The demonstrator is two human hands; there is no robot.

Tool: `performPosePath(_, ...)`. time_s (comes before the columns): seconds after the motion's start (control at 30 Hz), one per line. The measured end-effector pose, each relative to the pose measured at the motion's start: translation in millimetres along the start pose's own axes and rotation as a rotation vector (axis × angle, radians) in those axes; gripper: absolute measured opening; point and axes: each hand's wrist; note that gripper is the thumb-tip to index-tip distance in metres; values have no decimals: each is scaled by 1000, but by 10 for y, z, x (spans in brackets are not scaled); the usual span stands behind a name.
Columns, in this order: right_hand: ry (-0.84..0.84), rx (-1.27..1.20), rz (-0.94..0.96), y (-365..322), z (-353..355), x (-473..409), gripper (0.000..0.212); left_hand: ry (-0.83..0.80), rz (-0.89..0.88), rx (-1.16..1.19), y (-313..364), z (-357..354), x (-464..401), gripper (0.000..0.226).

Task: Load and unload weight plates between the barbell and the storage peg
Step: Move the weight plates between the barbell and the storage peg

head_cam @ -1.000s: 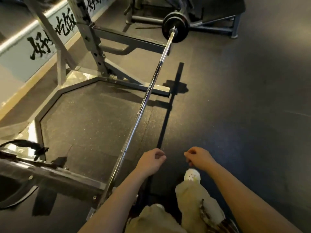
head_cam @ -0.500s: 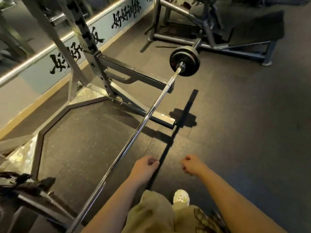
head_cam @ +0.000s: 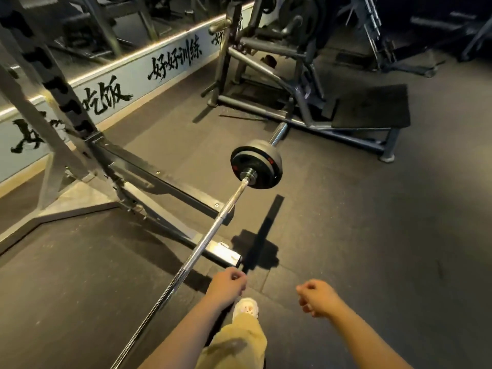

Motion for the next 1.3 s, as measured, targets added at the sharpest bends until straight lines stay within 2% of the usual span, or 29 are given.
performPosePath(0.1,8,72,-69,-295,422,-402,23,33,-22,74,466,126,-504,8)
performPosePath(0.2,30,99,-38,-621,760,-777,22,53,-38,82,893,214,-995,7)
performPosePath(0.33,-36,89,-28,-970,1114,-1217,21,135,-43,91,1454,260,-1515,8)
performPosePath(0.5,-68,128,64,-1472,1647,-1962,19,197,-82,17,2024,253,-2061,8)
performPosePath(0.6,-130,199,163,-1872,2000,-2468,22,297,-78,103,2320,239,-2383,8)
performPosePath(0.73,-205,312,311,-2406,2473,-3090,22,446,37,236,2668,89,-2755,10)
performPosePath(0.87,-292,367,322,-2702,2770,-3590,22,450,105,208,2914,-76,-3012,11)
performPosePath(1.03,-424,476,300,-3001,2714,-4030,19,524,215,360,2933,-92,-3185,12)
performPosePath(1.13,-481,559,360,-3279,2579,-4218,16,634,256,350,2964,51,-3388,7)
performPosePath(1.17,-492,574,378,-3379,2547,-4278,15,674,261,291,2986,108,-3468,13)
performPosePath(1.3,-475,585,367,-3807,2508,-4542,17,751,233,-149,3029,434,-3888,64)
Point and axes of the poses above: each hand's wrist, its own x-axis away from the middle knuckle, its own z-axis out of the back of the hand, y = z × x, and after that the axes turned 1 degree about z, right-handed
